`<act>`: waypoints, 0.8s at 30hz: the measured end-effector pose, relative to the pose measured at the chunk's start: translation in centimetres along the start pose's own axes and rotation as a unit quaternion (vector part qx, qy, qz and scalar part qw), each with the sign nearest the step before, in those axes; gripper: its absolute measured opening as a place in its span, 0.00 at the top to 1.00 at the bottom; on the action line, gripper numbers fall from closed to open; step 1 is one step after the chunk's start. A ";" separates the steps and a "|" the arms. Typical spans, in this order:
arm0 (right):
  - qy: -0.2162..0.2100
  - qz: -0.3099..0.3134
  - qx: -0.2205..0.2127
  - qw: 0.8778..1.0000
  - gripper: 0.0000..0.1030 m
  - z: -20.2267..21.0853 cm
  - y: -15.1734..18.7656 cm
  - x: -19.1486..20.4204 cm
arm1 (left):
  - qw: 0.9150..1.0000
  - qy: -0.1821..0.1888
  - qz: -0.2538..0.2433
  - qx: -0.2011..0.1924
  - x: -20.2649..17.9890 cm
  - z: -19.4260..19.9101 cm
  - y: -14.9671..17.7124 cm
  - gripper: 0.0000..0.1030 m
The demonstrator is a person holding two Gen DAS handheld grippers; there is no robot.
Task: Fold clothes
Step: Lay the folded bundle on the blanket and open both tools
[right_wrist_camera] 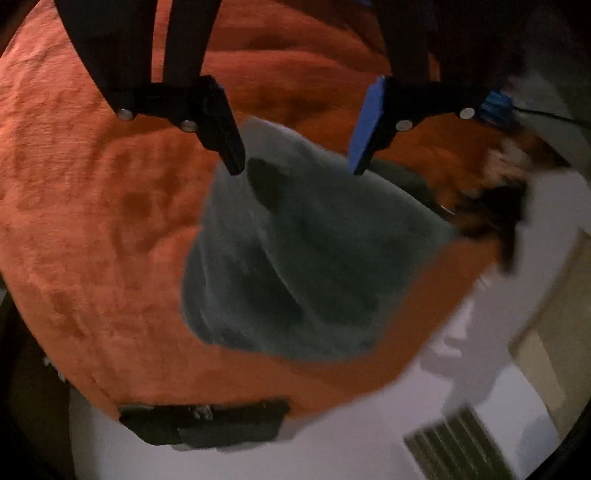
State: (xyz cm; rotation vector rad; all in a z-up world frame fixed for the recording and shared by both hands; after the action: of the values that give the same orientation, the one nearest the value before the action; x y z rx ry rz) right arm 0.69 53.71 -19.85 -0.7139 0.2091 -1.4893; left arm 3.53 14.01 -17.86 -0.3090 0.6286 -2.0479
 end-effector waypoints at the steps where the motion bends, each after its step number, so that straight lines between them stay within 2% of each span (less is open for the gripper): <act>1: -0.012 -0.019 -0.019 1.000 0.45 0.8 -1.0 -0.1 | 1.000 -0.010 -0.003 -0.010 -0.1 -0.2 -0.6 0.43; 2: -0.018 -0.028 -0.030 0.999 0.44 1.4 -1.5 0.2 | 1.000 -0.010 -0.007 -0.019 -0.4 0.0 -1.0 0.58; 3: -0.023 -0.037 -0.042 0.998 0.44 2.0 -2.1 0.5 | 0.999 -0.009 -0.011 -0.029 -0.7 0.2 -1.4 0.87; 5: -0.020 -0.039 -0.046 0.998 0.44 0.9 -3.8 0.9 | 0.999 -0.007 -0.013 -0.037 -0.8 0.6 -1.5 0.88; 8: 0.005 -0.052 -0.003 0.999 0.44 -1.8 -4.4 0.9 | 1.000 -0.008 -0.004 -0.029 -0.2 0.9 -0.2 0.88; 10: 0.005 -0.053 -0.004 0.999 0.44 -2.0 -4.5 1.4 | 1.000 -0.008 0.001 -0.024 0.2 1.2 0.6 0.88; 11: 0.017 -0.048 -0.001 0.999 0.45 -2.5 -4.3 1.1 | 1.000 -0.008 0.004 -0.021 0.4 1.3 1.0 0.88; 15: 0.059 -0.064 0.074 0.993 0.44 -6.7 -0.8 -1.7 | 1.000 -0.008 0.016 -0.011 1.2 1.8 2.7 0.82; 16: 0.049 -0.080 0.075 0.993 0.44 -6.8 -0.4 -2.0 | 1.000 -0.007 0.010 -0.008 1.1 1.9 2.5 0.77; 18: 0.057 -0.077 0.068 0.993 0.44 -6.3 -0.5 -2.2 | 1.000 -0.004 -0.001 -0.002 0.8 2.3 2.0 0.69; 21: 0.074 -0.044 0.041 0.995 0.44 -4.3 -1.7 -1.4 | 1.000 0.018 -0.014 0.004 0.6 4.5 4.5 0.64; 24: 0.057 -0.004 0.005 0.998 0.44 -2.3 -4.1 0.3 | 1.000 0.028 -0.005 0.000 1.6 6.3 3.6 0.64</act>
State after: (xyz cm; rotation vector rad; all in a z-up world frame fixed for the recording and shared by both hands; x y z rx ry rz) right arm -3.93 53.06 -19.37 -0.6233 0.2858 -1.5392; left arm 8.09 9.13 -14.61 -0.2572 0.6620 -2.0724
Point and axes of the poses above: each gripper's, at about its wrist camera, not at the fingertips, and z roughly against the way its jaws point, x to its left, y to its underside, the point moved 10 cm from there along -z, roughly the way its jaws point, and after that the axes turned 6 degrees about y, right-handed, at the moved point
